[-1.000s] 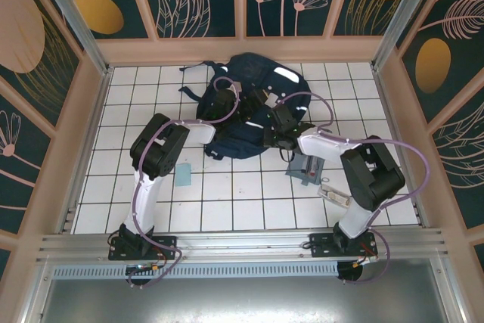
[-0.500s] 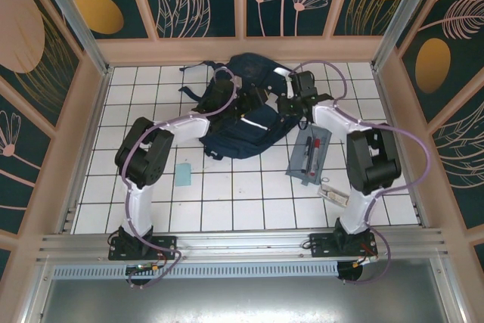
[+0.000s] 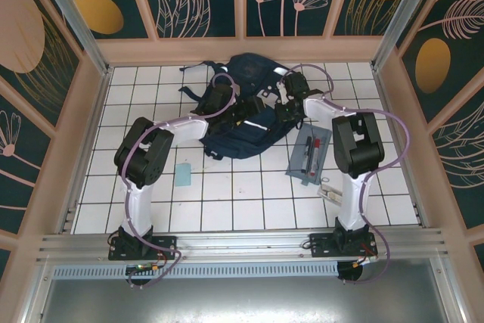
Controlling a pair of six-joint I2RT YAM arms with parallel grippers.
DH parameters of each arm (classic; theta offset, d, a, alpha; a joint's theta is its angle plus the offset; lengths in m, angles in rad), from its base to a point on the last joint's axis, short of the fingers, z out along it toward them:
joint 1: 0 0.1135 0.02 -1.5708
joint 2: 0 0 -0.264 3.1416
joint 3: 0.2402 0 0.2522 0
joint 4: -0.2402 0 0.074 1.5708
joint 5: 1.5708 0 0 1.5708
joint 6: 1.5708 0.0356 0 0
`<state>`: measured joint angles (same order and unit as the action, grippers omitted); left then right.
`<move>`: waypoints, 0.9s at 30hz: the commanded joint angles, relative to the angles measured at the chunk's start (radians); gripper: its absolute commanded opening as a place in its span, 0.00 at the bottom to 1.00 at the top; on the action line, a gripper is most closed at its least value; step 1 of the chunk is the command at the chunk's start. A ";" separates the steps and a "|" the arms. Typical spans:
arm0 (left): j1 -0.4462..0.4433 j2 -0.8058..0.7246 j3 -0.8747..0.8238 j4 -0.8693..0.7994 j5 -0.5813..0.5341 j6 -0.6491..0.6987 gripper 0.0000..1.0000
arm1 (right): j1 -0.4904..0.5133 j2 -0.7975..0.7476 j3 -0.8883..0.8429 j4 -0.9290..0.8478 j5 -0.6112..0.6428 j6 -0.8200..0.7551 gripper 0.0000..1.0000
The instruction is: Pack books, pencil case, and school supplies into a backpack
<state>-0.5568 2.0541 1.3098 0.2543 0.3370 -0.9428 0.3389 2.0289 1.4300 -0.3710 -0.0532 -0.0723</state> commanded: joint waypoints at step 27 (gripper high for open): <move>0.050 0.272 0.076 0.164 -0.108 -0.192 0.95 | 0.048 -0.255 -0.333 0.330 -0.302 0.212 0.00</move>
<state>-0.5251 2.1998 1.4208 0.3981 0.3195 -1.0622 0.3332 1.8511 1.1561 -0.1013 -0.2470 0.0776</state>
